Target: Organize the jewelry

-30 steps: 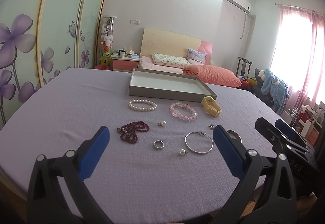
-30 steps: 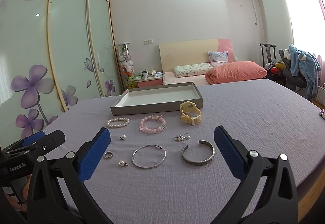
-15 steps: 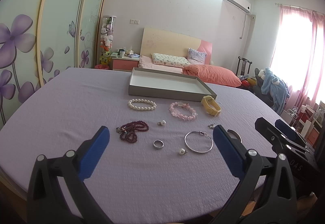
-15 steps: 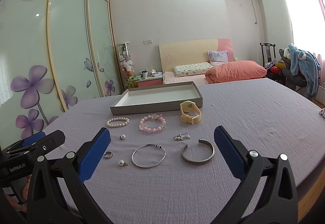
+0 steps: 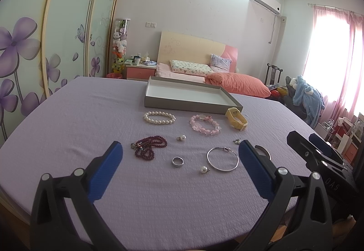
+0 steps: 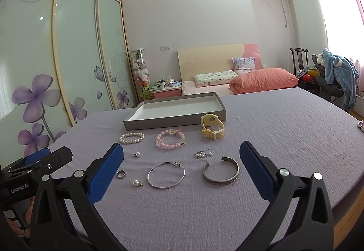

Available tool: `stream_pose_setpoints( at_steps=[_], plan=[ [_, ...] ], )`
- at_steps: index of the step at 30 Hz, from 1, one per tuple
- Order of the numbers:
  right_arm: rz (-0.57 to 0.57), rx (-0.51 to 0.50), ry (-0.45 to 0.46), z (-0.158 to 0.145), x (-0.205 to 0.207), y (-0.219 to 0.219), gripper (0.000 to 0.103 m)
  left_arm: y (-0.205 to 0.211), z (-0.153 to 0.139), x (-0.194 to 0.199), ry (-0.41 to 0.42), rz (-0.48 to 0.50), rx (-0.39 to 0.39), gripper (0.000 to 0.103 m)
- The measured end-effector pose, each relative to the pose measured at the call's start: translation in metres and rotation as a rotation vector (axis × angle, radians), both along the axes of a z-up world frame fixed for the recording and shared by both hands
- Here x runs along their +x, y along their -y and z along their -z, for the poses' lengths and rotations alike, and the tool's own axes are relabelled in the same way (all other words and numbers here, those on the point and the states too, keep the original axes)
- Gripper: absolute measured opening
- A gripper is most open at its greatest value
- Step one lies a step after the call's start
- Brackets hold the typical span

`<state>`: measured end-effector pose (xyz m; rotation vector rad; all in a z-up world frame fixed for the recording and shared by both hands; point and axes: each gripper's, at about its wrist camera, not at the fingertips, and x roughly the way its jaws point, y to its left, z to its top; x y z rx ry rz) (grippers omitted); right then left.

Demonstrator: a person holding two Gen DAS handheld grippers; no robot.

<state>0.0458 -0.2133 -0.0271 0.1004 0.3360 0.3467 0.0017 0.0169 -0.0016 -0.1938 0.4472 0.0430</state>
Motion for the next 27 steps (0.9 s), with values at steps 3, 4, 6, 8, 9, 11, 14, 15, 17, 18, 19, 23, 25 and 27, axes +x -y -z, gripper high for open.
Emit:
stream_pose_setpoints(
  at_steps=[3,4,6,8,9,11,14,15,17,18,19,23,25,27],
  plan=[
    [0.0,0.0,0.0,0.0,0.0,0.0,0.102,0.0,0.0,0.0,0.001,0.0,-0.001,0.101],
    [0.0,0.0,0.0,0.0,0.0,0.0,0.102,0.002,0.0,0.0,0.0,0.0,0.0,0.101],
    [0.0,0.001,0.0,0.0,0.0,0.0,0.102,0.002,-0.001,-0.001,0.001,0.0,-0.001,0.101],
    [0.0,0.0,0.0,0.0,0.0,0.0,0.102,0.0,-0.001,0.0,0.0,0.0,0.0,0.101],
    [0.0,0.001,0.0,0.0,0.0,0.0,0.102,-0.001,-0.001,0.0,0.0,0.0,0.0,0.101],
    [0.0,0.001,-0.001,0.0,0.0,0.0,0.102,0.002,-0.001,-0.001,0.0,0.0,0.0,0.101],
    [-0.001,0.002,-0.002,-0.001,-0.001,0.0,0.102,0.0,-0.001,0.0,-0.001,0.0,-0.001,0.101],
    [-0.001,0.003,-0.002,-0.001,-0.001,0.001,0.102,-0.001,-0.001,0.0,-0.001,-0.001,0.0,0.101],
    [-0.003,0.003,-0.006,-0.002,-0.001,0.002,0.102,0.0,-0.001,0.0,-0.001,-0.001,-0.001,0.101],
    [-0.003,0.003,-0.008,-0.001,-0.001,0.001,0.102,-0.001,-0.001,0.0,-0.002,-0.001,-0.001,0.101],
    [-0.003,0.003,-0.009,-0.002,-0.001,0.002,0.102,-0.002,-0.002,0.0,-0.003,-0.001,0.0,0.101],
    [0.004,0.001,-0.031,0.002,0.005,0.004,0.102,-0.004,-0.001,-0.002,-0.016,-0.01,-0.001,0.101],
    [0.009,0.003,-0.053,0.007,0.011,0.006,0.102,-0.004,0.002,0.001,-0.029,-0.014,-0.003,0.101],
    [0.019,0.003,-0.086,0.012,0.019,0.008,0.102,-0.006,0.005,0.004,-0.052,-0.023,-0.01,0.101]
  ],
)
